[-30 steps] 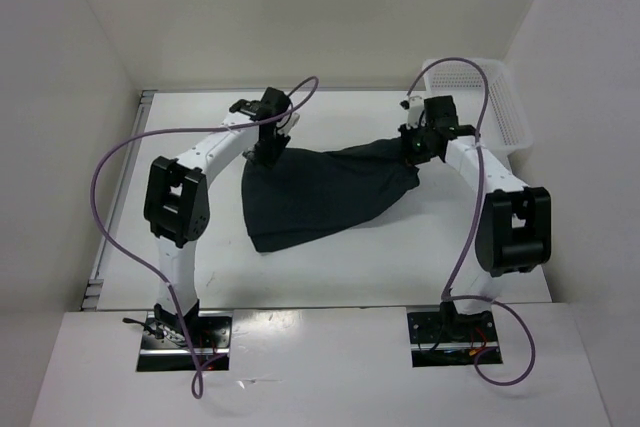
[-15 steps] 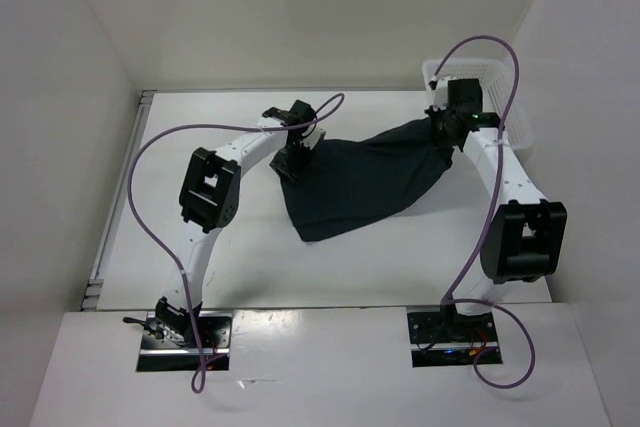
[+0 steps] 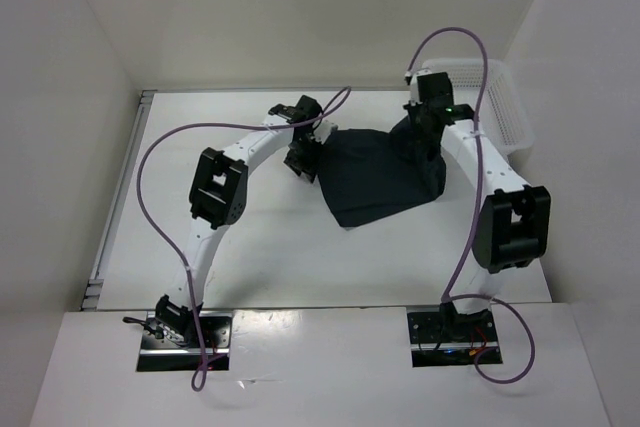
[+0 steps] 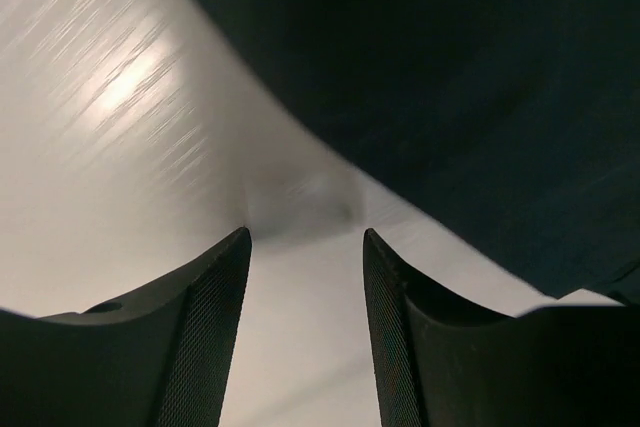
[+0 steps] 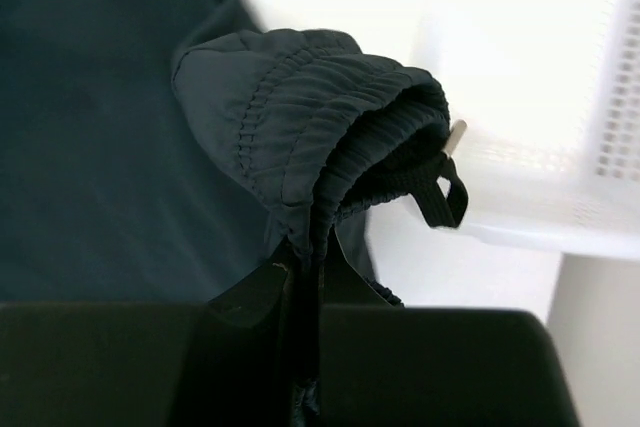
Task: Fold and stack the shorts
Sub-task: Fold the shorts
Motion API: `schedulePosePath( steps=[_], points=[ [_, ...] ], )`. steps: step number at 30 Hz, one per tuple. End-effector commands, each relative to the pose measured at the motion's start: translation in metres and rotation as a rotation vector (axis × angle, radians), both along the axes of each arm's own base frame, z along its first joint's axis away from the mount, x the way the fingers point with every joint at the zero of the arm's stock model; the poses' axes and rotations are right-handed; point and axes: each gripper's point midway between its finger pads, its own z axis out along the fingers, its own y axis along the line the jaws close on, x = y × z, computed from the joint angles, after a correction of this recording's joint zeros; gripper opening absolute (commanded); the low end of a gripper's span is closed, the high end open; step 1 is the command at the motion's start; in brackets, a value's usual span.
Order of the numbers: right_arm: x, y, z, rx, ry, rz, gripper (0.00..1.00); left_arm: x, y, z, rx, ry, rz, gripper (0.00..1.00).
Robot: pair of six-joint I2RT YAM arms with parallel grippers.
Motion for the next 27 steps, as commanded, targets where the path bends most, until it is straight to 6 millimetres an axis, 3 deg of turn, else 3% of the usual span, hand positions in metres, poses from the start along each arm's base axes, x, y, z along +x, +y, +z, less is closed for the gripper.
schedulePosePath(
  steps=[1,7,8,11,13,15,21,22,23,26,27],
  points=[
    [0.023,0.026,0.019,-0.012,-0.092,-0.011,0.00,-0.004,-0.030,0.001,-0.102,0.040,-0.054,0.57],
    [0.023,0.088,0.020,0.031,-0.106,0.056,0.00,-0.009,-0.031,-0.022,-0.073,0.079,-0.059,0.51],
    [0.020,0.093,0.014,0.050,-0.089,0.046,0.00,-0.010,-0.030,-0.027,-0.068,0.088,-0.058,0.45],
    [0.024,0.111,0.019,0.116,-0.098,0.025,0.00,-0.009,-0.031,-0.033,-0.065,0.094,-0.058,0.35],
    [0.024,0.124,0.022,0.137,-0.100,0.032,0.00,-0.009,-0.031,-0.036,-0.060,0.103,-0.057,0.23],
    [0.022,0.143,0.013,0.142,-0.082,0.060,0.00,-0.004,-0.035,-0.033,-0.077,0.090,-0.061,0.13],
    [0.008,0.204,0.010,0.178,-0.077,0.138,0.00,-0.003,-0.030,-0.040,-0.069,0.106,-0.049,0.04],
    [0.010,0.211,0.022,0.193,-0.102,0.150,0.00,0.001,-0.024,-0.040,-0.070,0.105,-0.035,0.04],
    [0.012,0.211,0.016,0.188,-0.095,0.133,0.00,0.002,-0.025,-0.035,-0.075,0.096,-0.036,0.04],
    [0.027,0.206,0.044,0.180,-0.183,0.084,0.00,0.011,0.001,-0.035,-0.034,0.085,0.013,0.04],
    [0.031,0.203,0.052,0.175,-0.213,0.064,0.00,0.011,0.001,-0.026,-0.040,0.071,0.013,0.04]
  ],
)
